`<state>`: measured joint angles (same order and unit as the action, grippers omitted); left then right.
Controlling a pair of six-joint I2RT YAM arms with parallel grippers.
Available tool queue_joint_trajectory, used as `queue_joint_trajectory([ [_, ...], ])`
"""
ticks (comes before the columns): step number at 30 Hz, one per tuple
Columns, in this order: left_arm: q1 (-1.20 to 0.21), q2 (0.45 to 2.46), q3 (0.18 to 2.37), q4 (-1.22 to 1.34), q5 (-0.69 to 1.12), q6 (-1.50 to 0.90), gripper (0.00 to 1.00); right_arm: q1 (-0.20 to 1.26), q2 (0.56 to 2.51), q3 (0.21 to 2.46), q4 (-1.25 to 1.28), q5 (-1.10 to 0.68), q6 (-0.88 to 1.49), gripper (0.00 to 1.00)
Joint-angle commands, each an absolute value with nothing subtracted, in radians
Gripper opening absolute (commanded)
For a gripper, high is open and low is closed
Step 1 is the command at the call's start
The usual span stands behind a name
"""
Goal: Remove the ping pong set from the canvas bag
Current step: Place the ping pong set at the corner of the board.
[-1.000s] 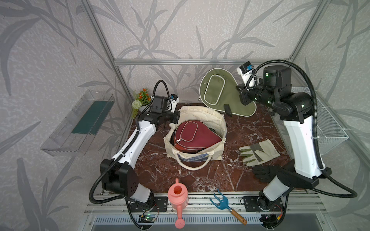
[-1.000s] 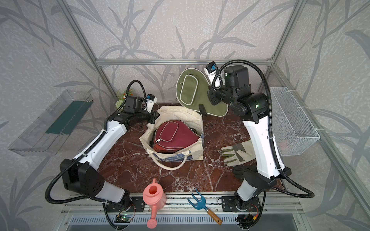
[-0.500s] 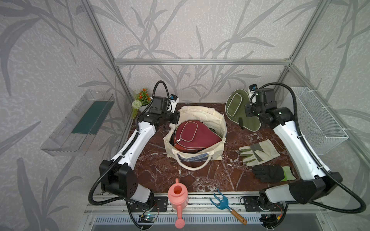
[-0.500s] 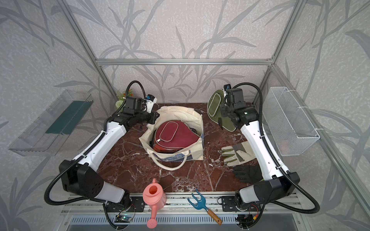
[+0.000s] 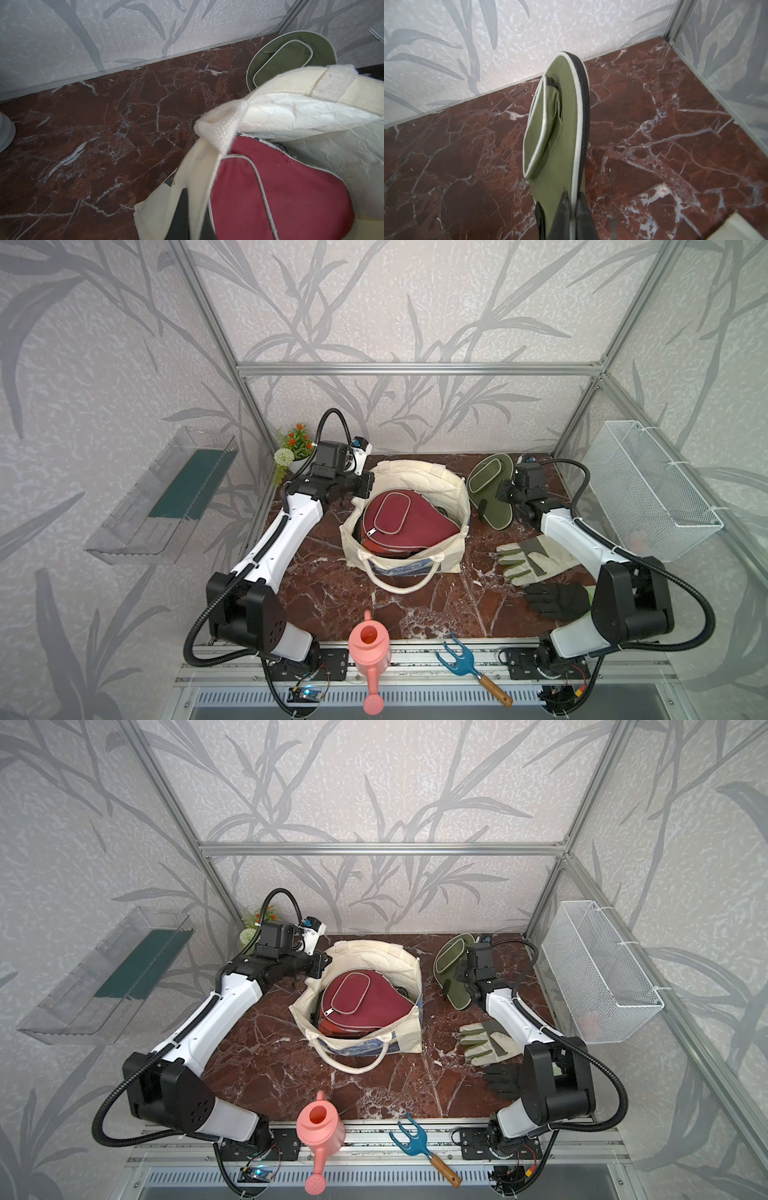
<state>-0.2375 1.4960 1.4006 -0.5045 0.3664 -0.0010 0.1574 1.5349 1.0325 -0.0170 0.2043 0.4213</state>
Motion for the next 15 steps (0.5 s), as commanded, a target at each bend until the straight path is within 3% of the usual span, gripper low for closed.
queue_joint_trajectory([
  [1, -0.241, 1.519, 1.412, -0.502, 0.386, -0.002, 0.00, 0.115, 1.561, 0.970, 0.224, 0.217, 0.536, 0.00],
  [7, -0.243, 1.545, 1.431, -0.508, 0.394, -0.004, 0.00, 0.046, 1.642, 0.892, 0.315, 0.196, 0.543, 0.00],
  [15, -0.244, 1.587, 1.465, -0.529, 0.394, 0.003, 0.00, 0.006, 1.775, 0.958, 0.287, 0.204, 0.505, 0.00],
])
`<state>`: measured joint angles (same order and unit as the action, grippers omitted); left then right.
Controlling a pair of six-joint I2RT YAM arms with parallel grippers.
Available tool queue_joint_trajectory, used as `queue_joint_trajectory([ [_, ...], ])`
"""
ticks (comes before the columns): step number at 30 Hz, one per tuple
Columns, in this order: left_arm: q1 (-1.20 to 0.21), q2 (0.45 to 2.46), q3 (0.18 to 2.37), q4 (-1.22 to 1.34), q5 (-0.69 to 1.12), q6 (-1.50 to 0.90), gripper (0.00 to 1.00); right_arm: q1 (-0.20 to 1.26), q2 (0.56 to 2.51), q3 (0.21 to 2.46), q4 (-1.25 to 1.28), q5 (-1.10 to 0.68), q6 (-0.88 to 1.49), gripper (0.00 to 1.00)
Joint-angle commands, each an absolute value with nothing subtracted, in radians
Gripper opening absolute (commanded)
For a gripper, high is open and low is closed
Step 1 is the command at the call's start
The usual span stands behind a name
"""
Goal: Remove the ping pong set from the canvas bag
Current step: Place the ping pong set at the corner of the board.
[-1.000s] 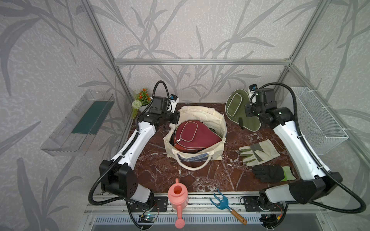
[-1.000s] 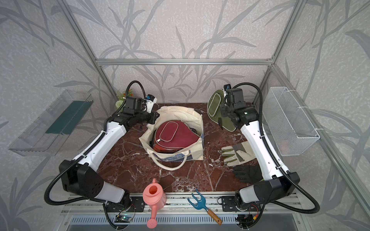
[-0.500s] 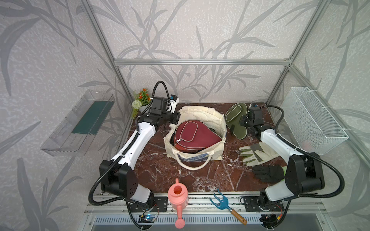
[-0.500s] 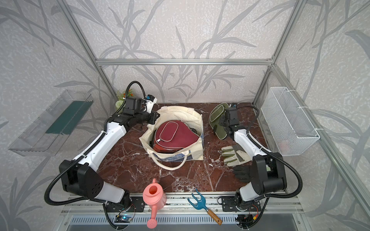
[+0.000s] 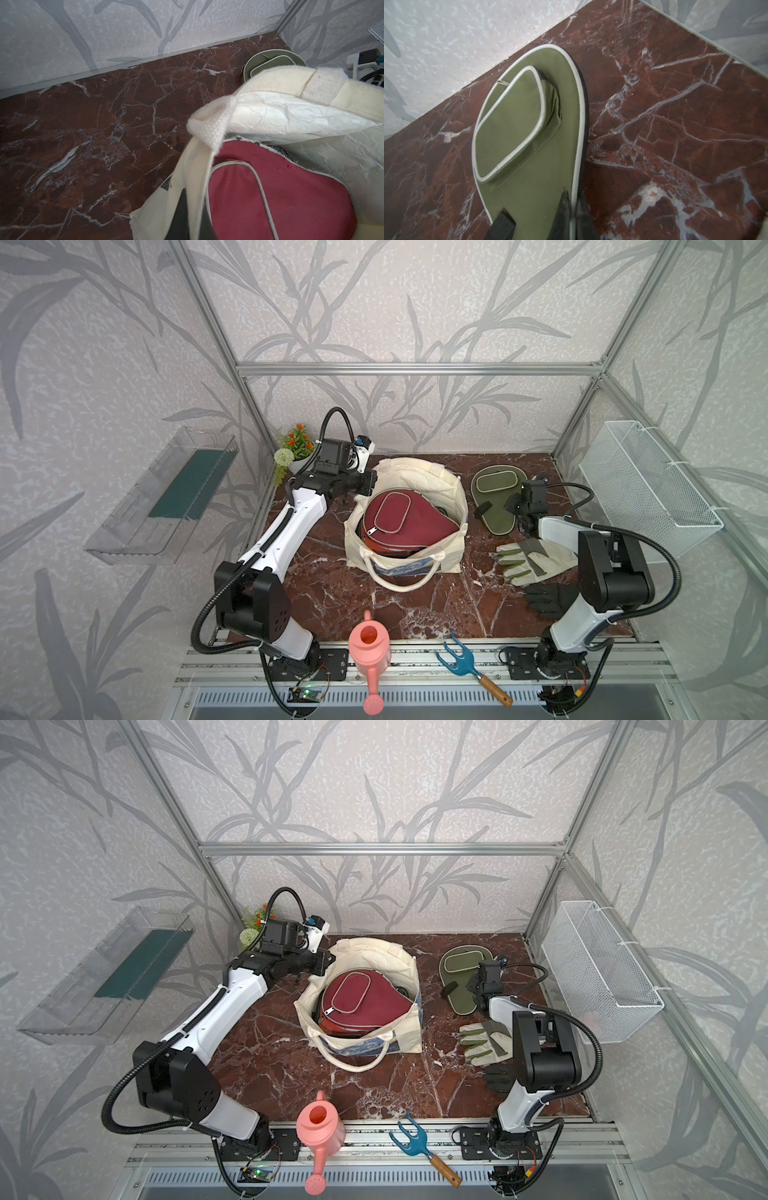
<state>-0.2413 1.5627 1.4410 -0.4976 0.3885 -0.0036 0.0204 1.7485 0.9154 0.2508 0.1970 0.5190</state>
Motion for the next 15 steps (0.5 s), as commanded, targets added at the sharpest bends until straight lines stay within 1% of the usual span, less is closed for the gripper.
queue_joint_trajectory([
  [1, -0.242, 1.588, 1.466, -0.528, 0.394, 0.005, 0.00, 0.002, 1.786, 0.982, 0.269, 0.221, 0.492, 0.00],
  [6, -0.243, 1.601, 1.477, -0.534, 0.387, 0.015, 0.00, -0.006, 1.848, 1.100, 0.120, 0.287, 0.437, 0.00],
  [15, -0.244, 1.626, 1.506, -0.553, 0.386, 0.036, 0.00, -0.024, 1.933, 1.200, 0.048, 0.417, 0.330, 0.00],
])
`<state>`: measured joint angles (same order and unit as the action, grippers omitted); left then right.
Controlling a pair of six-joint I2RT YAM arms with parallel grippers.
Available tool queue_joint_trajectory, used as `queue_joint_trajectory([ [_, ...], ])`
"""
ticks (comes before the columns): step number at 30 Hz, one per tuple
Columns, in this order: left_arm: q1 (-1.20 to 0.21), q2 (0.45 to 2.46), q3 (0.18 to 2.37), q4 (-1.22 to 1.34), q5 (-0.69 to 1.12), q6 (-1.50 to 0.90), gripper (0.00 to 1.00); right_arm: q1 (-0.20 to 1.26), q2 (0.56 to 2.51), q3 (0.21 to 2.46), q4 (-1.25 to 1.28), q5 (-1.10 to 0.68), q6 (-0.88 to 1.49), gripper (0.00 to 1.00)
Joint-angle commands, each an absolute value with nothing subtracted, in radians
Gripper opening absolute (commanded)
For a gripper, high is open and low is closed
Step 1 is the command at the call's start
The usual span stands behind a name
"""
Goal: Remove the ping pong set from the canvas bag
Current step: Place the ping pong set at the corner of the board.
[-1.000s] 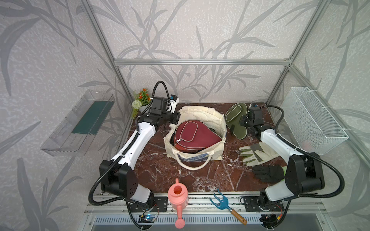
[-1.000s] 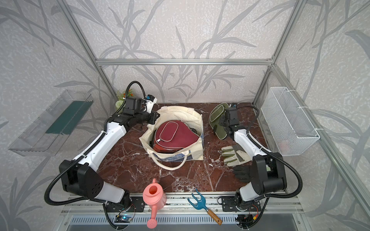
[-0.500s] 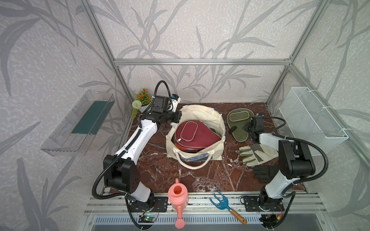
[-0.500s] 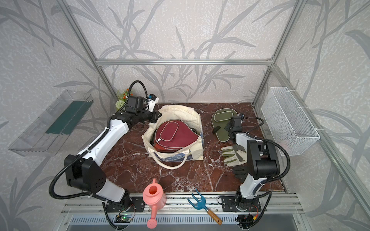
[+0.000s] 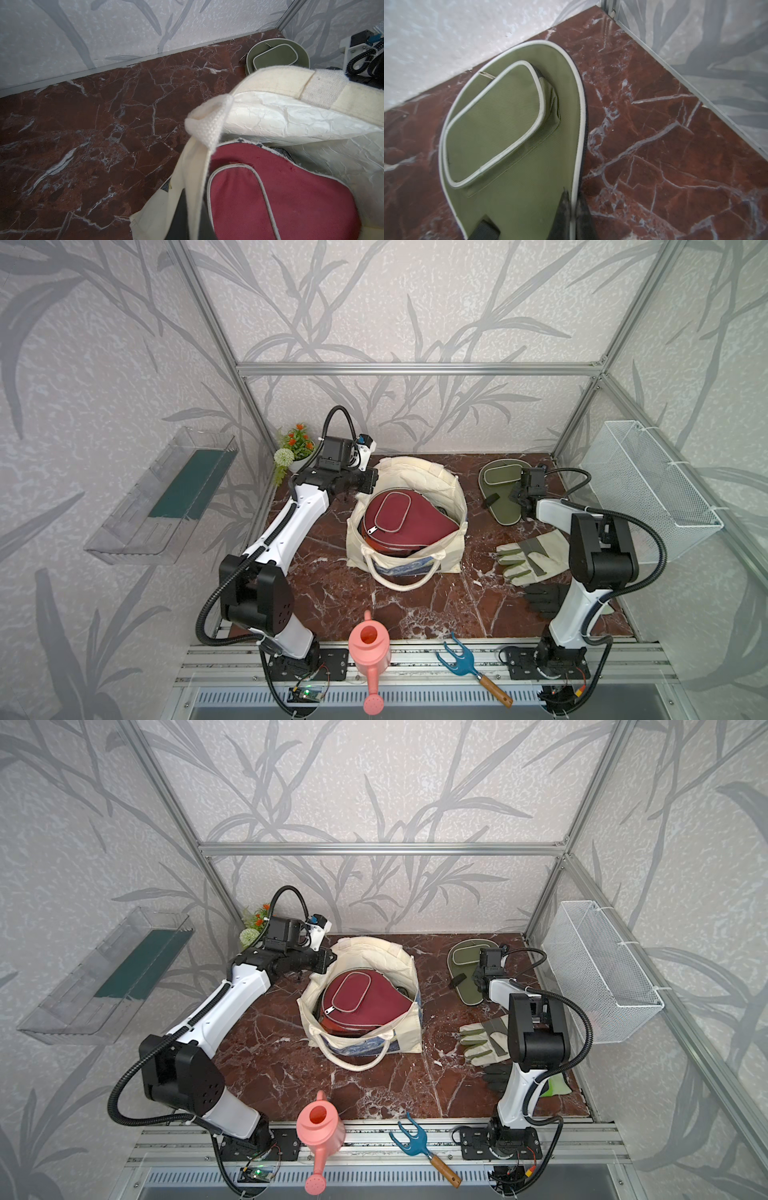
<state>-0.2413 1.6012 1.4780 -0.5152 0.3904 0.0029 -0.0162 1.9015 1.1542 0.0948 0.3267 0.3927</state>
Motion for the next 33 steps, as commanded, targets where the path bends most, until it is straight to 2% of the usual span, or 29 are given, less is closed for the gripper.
queue_joint_trajectory([
  [1, -0.243, 1.627, 1.509, -0.555, 0.386, 0.035, 0.00, -0.026, 1.942, 1.213, 0.042, 0.432, 0.315, 0.00],
  [8, -0.243, 1.643, 1.523, -0.562, 0.390, 0.040, 0.00, -0.034, 1.997, 1.296, 0.020, 0.533, 0.235, 0.00],
  [26, -0.244, 1.682, 1.568, -0.593, 0.399, 0.057, 0.00, -0.037, 2.114, 1.485, -0.187, 0.672, 0.347, 0.00],
  [27, -0.244, 1.683, 1.568, -0.594, 0.398, 0.057, 0.00, -0.037, 2.114, 1.485, -0.186, 0.670, 0.347, 0.06],
  [30, -0.242, 1.683, 1.566, -0.595, 0.399, 0.058, 0.00, -0.037, 2.104, 1.472, -0.172, 0.663, 0.338, 0.31],
  [33, -0.243, 1.680, 1.565, -0.596, 0.402, 0.059, 0.00, -0.035, 2.088, 1.452, -0.153, 0.652, 0.321, 0.33],
])
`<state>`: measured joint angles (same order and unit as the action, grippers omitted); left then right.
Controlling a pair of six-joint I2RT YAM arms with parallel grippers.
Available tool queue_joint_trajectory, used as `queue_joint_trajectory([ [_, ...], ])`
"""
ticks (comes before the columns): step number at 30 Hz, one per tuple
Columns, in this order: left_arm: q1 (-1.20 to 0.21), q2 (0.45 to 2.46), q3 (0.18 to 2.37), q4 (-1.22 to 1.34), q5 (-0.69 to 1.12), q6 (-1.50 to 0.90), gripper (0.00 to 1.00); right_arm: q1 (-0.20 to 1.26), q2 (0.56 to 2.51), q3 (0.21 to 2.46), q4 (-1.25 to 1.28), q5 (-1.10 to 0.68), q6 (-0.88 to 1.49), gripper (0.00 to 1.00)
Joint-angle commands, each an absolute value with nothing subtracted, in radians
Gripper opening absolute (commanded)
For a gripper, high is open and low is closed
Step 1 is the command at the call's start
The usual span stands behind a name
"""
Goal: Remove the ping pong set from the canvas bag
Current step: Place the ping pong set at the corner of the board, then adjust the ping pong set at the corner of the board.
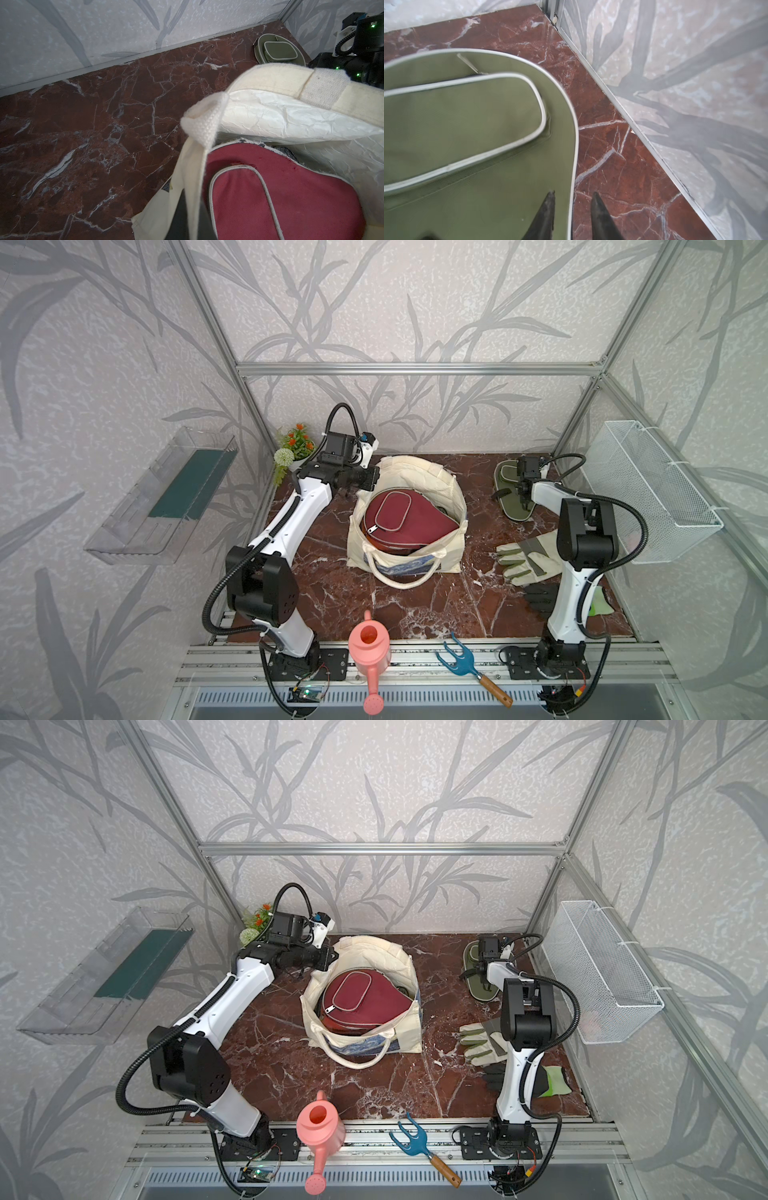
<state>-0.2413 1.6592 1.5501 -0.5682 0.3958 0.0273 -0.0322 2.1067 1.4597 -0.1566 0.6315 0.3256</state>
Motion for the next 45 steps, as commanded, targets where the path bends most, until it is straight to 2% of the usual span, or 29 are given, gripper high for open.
queue_joint_trajectory([
  [1, -0.243, 1.680, 1.565, -0.595, 0.404, 0.058, 0.00, -0.035, 2.081, 1.445, -0.152, 0.647, 0.316, 0.36],
  [4, -0.242, 1.672, 1.564, -0.596, 0.408, 0.057, 0.00, -0.034, 2.049, 1.410, -0.137, 0.629, 0.291, 0.51],
  [6, -0.245, 1.663, 1.559, -0.595, 0.409, 0.056, 0.00, -0.028, 2.017, 1.381, -0.137, 0.595, 0.273, 0.71],
  [8, -0.244, 1.654, 1.553, -0.593, 0.409, 0.053, 0.00, -0.012, 1.983, 1.349, -0.133, 0.546, 0.246, 0.87],
  [11, -0.245, 1.641, 1.541, -0.582, 0.412, 0.046, 0.00, 0.040, 1.936, 1.306, -0.132, 0.537, 0.198, 0.99],
  [19, -0.253, 1.606, 1.501, -0.559, 0.416, 0.031, 0.00, 0.153, 1.917, 1.278, -0.181, 0.547, 0.170, 0.99],
  [30, -0.253, 1.588, 1.479, -0.551, 0.403, 0.033, 0.00, 0.147, 2.065, 1.496, -0.459, 0.509, 0.174, 0.99],
  [45, -0.252, 1.620, 1.500, -0.549, 0.398, 0.045, 0.00, 0.111, 2.137, 1.566, -0.575, 0.475, 0.100, 0.99],
])
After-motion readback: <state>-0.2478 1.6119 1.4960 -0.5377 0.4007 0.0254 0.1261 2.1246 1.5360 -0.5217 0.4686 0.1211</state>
